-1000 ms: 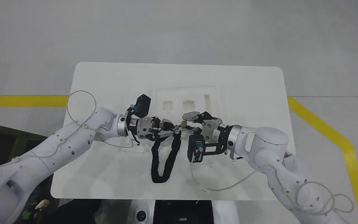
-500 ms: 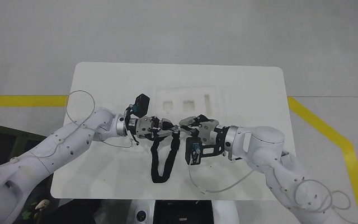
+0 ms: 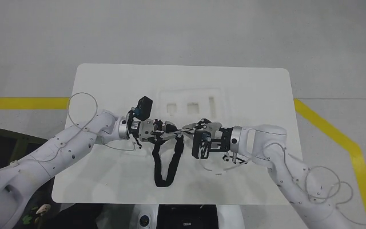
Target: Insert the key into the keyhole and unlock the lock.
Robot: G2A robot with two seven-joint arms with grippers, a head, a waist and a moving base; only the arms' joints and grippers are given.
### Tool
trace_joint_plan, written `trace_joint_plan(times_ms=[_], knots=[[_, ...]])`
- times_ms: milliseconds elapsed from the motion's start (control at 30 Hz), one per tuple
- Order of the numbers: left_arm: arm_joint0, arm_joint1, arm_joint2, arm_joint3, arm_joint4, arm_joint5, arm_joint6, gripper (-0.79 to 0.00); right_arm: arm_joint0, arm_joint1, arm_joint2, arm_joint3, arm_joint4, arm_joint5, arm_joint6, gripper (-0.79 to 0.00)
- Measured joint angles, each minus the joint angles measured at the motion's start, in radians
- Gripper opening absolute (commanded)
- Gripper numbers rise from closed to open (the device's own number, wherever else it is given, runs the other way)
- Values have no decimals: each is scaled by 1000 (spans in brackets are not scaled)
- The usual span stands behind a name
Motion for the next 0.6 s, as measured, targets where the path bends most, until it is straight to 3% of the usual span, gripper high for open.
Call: trace_joint_plan(times_ms=[600], knots=[[-5, 7, 0, 8, 67, 0, 47, -785, 26, -16, -6, 51, 510, 172, 345, -785]])
